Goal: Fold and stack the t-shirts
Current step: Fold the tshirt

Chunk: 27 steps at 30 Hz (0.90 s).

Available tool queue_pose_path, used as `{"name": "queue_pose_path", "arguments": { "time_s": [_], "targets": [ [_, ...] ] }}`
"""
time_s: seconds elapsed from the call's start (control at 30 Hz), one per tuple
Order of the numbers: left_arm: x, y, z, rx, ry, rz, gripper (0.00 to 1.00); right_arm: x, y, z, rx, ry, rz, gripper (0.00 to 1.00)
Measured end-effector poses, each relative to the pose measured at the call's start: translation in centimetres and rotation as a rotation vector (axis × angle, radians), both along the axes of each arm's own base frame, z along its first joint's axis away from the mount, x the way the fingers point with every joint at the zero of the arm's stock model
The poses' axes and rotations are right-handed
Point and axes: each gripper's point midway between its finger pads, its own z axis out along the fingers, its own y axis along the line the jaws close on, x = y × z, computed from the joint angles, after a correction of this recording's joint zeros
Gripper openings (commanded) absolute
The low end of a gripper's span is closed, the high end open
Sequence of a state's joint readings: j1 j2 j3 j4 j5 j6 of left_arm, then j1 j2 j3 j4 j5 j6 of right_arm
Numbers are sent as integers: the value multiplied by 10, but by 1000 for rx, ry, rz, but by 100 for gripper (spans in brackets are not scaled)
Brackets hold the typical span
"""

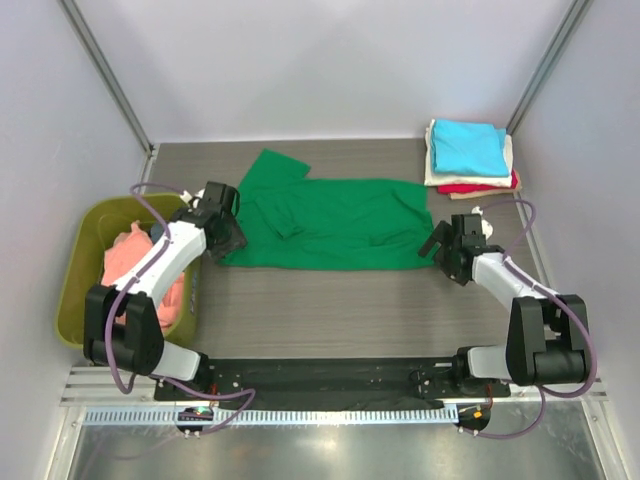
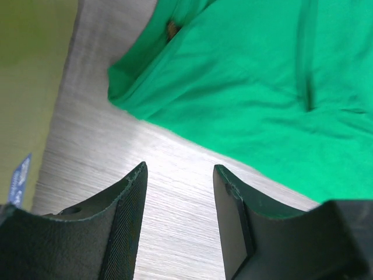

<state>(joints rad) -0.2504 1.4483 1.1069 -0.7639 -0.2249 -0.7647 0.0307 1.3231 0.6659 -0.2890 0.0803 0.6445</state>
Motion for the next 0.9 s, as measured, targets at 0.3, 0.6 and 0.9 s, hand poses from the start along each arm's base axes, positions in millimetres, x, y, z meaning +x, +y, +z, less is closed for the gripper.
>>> {"name": "queue_pose_path", "arguments": {
  "time_s": [0.3,0.6,0.9],
  "targets": [
    [-19,9,-56,-3,26,68,53,6,9,-14,45,-11,24,80],
    [8,14,-62,-1,-77,113,63,13,8,-24,52,-6,23,22],
    [28,19,-69,28,-138,139,61,16,-16,-25,111,-4,-56,1]
  ]
}}
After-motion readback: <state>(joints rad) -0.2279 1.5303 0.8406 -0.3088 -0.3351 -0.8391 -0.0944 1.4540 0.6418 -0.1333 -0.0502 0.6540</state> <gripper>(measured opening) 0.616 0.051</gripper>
